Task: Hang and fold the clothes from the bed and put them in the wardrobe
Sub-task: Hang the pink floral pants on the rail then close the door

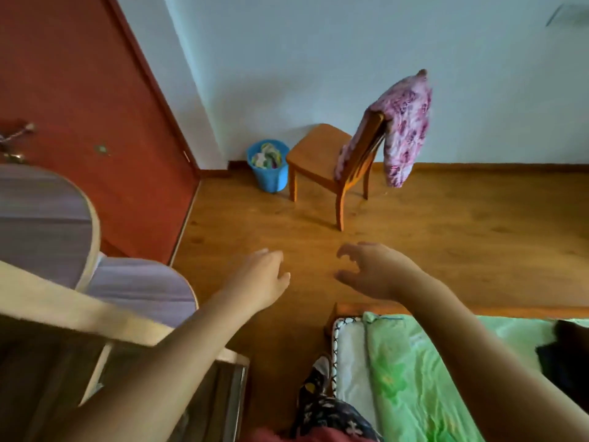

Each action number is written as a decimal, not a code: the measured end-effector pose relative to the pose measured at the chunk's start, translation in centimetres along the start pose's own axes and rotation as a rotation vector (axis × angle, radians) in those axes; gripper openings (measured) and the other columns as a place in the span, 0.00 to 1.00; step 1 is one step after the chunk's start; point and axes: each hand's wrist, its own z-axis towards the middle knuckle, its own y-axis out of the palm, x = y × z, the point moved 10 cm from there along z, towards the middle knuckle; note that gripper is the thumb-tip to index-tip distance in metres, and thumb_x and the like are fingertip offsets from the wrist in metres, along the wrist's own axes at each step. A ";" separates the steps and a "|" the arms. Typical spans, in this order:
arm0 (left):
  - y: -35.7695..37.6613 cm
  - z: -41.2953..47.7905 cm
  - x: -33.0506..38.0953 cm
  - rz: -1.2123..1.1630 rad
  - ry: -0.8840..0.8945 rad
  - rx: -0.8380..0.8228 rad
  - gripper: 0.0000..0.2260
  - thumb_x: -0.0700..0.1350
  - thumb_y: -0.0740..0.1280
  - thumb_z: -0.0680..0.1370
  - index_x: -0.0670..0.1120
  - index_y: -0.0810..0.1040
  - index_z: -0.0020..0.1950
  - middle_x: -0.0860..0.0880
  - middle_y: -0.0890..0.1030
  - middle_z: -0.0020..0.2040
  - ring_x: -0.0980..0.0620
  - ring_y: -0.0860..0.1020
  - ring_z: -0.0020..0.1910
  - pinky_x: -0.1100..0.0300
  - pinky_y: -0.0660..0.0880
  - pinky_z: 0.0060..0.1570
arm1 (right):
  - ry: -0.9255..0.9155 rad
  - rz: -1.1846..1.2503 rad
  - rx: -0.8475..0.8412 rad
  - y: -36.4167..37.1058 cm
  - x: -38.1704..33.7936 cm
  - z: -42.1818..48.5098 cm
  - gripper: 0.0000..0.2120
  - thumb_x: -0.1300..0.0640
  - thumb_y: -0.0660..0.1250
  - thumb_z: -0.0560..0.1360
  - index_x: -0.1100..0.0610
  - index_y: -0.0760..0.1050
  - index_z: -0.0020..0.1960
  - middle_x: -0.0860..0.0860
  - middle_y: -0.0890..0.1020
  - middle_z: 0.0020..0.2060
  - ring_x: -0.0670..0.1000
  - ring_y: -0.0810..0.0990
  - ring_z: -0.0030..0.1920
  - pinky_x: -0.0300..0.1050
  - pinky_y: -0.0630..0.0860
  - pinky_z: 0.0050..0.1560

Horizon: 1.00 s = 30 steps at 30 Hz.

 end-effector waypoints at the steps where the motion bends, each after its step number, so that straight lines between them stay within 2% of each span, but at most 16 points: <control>1: -0.2 2.2 0.5 0.025 -0.001 -0.006 0.21 0.55 0.64 0.82 0.50 0.72 0.73 0.49 0.74 0.72 0.48 0.77 0.65 0.52 0.78 0.60 | 0.020 0.011 0.000 -0.6 1.4 1.2 0.23 0.36 0.64 0.77 0.44 0.71 0.68 0.49 0.79 0.62 0.54 0.78 0.61 0.50 0.75 0.57; 4: -1.0 8.2 1.8 0.105 -0.004 -0.009 0.21 0.56 0.64 0.81 0.51 0.72 0.72 0.50 0.74 0.71 0.49 0.77 0.65 0.51 0.78 0.59 | 0.057 0.032 -0.012 -2.8 4.8 4.6 0.24 0.35 0.63 0.77 0.44 0.70 0.69 0.50 0.78 0.63 0.55 0.78 0.61 0.51 0.76 0.57; 7: -1.7 13.5 3.2 0.122 -0.003 -0.003 0.19 0.57 0.64 0.81 0.52 0.74 0.70 0.51 0.77 0.66 0.50 0.78 0.60 0.54 0.79 0.54 | 0.098 0.054 0.010 -5.4 8.3 7.3 0.24 0.35 0.63 0.76 0.43 0.69 0.69 0.49 0.78 0.63 0.54 0.78 0.61 0.51 0.76 0.55; 10: -1.8 18.2 5.3 0.129 0.036 -0.022 0.18 0.56 0.65 0.80 0.52 0.74 0.69 0.51 0.77 0.66 0.50 0.77 0.63 0.54 0.76 0.53 | 0.152 0.094 0.041 -7.5 11.8 9.0 0.24 0.35 0.63 0.76 0.43 0.69 0.69 0.49 0.78 0.63 0.53 0.78 0.60 0.49 0.77 0.52; 13: -1.9 22.7 7.6 0.146 0.084 -0.056 0.19 0.57 0.65 0.80 0.54 0.74 0.69 0.52 0.77 0.65 0.51 0.77 0.61 0.58 0.74 0.46 | 0.211 0.140 0.069 -8.6 15.0 10.1 0.25 0.35 0.63 0.76 0.43 0.70 0.69 0.49 0.78 0.63 0.53 0.78 0.61 0.49 0.76 0.53; 15: -2.3 25.2 8.9 0.158 0.126 -0.084 0.19 0.58 0.65 0.80 0.55 0.73 0.70 0.54 0.77 0.63 0.52 0.77 0.59 0.59 0.72 0.44 | 0.261 0.154 0.067 -9.0 16.8 10.7 0.25 0.35 0.63 0.77 0.44 0.69 0.70 0.49 0.77 0.64 0.53 0.78 0.62 0.51 0.77 0.55; 22: -4.3 36.3 13.2 0.186 0.336 -0.109 0.19 0.59 0.63 0.80 0.56 0.72 0.70 0.54 0.76 0.62 0.51 0.78 0.59 0.54 0.78 0.49 | 0.475 0.206 0.126 -11.6 23.4 15.1 0.26 0.35 0.63 0.76 0.45 0.70 0.70 0.49 0.77 0.65 0.53 0.78 0.61 0.51 0.77 0.56; 26: -6.3 44.9 14.0 0.190 0.471 -0.117 0.18 0.58 0.64 0.80 0.56 0.73 0.68 0.53 0.77 0.62 0.51 0.78 0.58 0.58 0.75 0.43 | 0.587 0.241 0.157 -13.8 26.1 21.6 0.25 0.36 0.63 0.77 0.46 0.70 0.70 0.50 0.77 0.64 0.54 0.78 0.62 0.52 0.77 0.58; 30: -9.3 51.7 13.0 0.224 0.529 -0.129 0.20 0.59 0.64 0.80 0.57 0.70 0.71 0.53 0.75 0.65 0.51 0.78 0.58 0.61 0.70 0.38 | 0.658 0.295 0.116 -15.3 27.1 28.1 0.25 0.37 0.63 0.77 0.47 0.70 0.70 0.52 0.76 0.64 0.55 0.77 0.62 0.51 0.76 0.57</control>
